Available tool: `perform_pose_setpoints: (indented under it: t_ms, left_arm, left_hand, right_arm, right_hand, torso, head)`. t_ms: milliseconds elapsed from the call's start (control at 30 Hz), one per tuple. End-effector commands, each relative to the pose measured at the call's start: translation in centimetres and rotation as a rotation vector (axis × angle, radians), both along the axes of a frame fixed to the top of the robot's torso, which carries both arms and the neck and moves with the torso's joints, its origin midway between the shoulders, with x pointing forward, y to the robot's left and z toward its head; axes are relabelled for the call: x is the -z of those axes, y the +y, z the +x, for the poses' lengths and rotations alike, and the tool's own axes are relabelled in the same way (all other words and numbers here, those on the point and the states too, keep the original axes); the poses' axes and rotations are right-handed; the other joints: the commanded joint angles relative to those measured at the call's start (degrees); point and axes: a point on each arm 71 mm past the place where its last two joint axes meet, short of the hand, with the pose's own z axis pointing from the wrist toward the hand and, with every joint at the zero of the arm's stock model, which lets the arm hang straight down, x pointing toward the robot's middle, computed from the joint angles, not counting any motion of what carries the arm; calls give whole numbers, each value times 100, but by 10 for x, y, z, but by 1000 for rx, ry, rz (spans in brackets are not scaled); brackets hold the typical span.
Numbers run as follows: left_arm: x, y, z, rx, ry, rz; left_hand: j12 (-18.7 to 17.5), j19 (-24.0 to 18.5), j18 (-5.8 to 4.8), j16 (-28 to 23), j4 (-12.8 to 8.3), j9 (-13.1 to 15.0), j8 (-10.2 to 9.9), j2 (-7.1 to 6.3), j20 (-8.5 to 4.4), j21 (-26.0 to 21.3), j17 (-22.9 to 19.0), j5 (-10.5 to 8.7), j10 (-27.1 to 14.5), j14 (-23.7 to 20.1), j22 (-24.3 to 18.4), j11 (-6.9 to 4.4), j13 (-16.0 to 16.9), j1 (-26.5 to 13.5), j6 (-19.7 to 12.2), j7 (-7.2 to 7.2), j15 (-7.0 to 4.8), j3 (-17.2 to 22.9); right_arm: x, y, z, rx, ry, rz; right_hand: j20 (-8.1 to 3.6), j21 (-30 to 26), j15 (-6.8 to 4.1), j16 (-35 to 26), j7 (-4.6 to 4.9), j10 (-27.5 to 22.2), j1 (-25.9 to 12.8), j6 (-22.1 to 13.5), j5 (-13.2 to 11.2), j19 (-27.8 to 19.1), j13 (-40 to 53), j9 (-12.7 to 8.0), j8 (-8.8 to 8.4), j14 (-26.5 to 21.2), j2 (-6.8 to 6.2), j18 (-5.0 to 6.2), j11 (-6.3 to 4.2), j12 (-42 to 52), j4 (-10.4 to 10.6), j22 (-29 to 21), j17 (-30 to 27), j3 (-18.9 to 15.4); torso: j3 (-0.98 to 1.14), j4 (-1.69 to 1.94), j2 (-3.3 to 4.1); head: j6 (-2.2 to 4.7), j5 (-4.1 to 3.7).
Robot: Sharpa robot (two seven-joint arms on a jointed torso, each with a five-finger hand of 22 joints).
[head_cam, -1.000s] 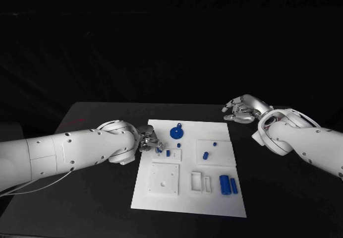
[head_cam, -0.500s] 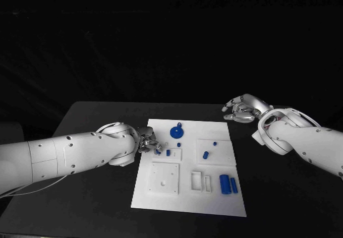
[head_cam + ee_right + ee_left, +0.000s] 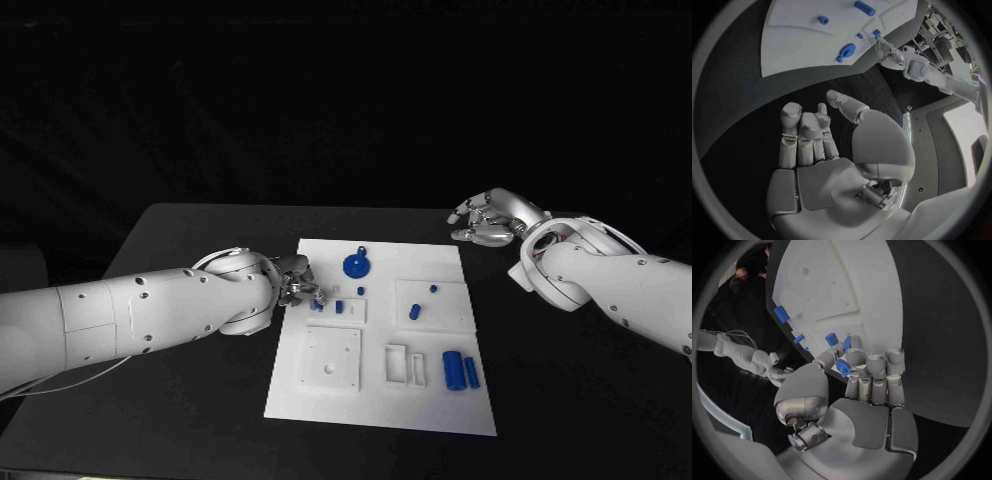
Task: Assemble the parts on the task board
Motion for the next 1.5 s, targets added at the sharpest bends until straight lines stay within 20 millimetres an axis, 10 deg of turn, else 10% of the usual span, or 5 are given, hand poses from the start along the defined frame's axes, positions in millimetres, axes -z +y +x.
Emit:
perform_pose_setpoints:
  t_ms: [33, 1500]
  left_arm:
    - [1, -2, -1, 4, -14, -3]
    - [5, -2, -5, 27, -13, 21]
  left_hand:
    - [32, 43, 98, 18, -31, 11, 228, 45, -691, 36, 5, -11, 221, 331, 92, -253, 7, 1, 337, -319, -373, 111]
    - [33, 47, 107, 3, -22, 8, 236, 12, -693, 39, 3, -57, 210, 327, 89, -252, 11, 10, 316, -317, -385, 151]
  right_arm:
    - [0, 1, 0, -14, 3, -10]
    - [0, 1, -1, -15, 6, -11]
  right_hand:
    - [-50, 1, -9, -34, 37, -11, -47, 14, 21, 9, -6, -2, -25, 27, 17, 224, 10, 29, 6, 91, 8, -24]
    - [-49, 1, -9, -34, 37, -11, -54, 14, 39, 11, -8, -1, -25, 28, 22, 224, 10, 31, 10, 91, 9, -31]
  torso:
    - [2, -1, 1]
    - [7, -7, 0]
  head:
    - [-4, 2]
    - [-19, 27]
